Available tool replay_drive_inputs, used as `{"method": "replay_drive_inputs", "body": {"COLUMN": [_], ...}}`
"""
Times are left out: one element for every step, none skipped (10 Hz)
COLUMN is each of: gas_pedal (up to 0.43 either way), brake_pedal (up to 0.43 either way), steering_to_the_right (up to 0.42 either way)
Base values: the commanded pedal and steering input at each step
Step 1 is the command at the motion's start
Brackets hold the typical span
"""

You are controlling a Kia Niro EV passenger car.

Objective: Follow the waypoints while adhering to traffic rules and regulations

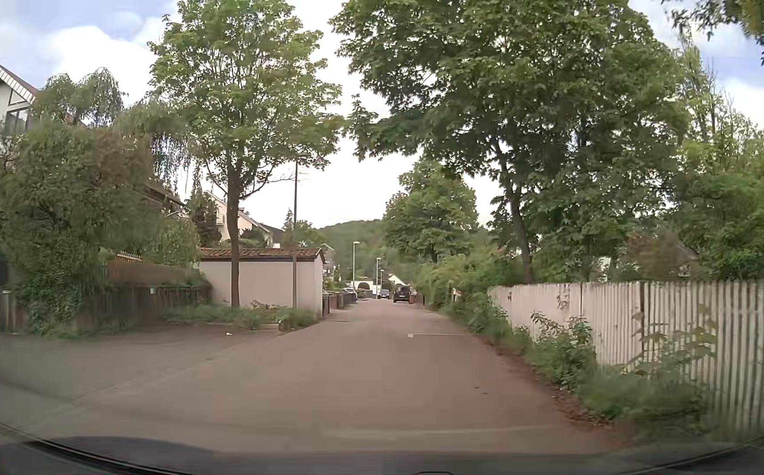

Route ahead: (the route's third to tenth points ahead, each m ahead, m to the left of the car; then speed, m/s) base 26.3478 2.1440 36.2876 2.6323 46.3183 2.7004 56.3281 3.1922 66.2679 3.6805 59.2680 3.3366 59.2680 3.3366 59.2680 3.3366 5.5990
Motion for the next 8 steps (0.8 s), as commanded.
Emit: {"method": "replay_drive_inputs", "body": {"gas_pedal": [0.087, 0.087, 0.087, 0.087, 0.098, 0.098, 0.098, 0.098], "brake_pedal": [0.0, 0.0, 0.0, 0.0, 0.0, 0.0, 0.0, 0.0], "steering_to_the_right": [-0.006, -0.006, -0.006, -0.005, -0.004, -0.001, 0.0, 0.002]}}
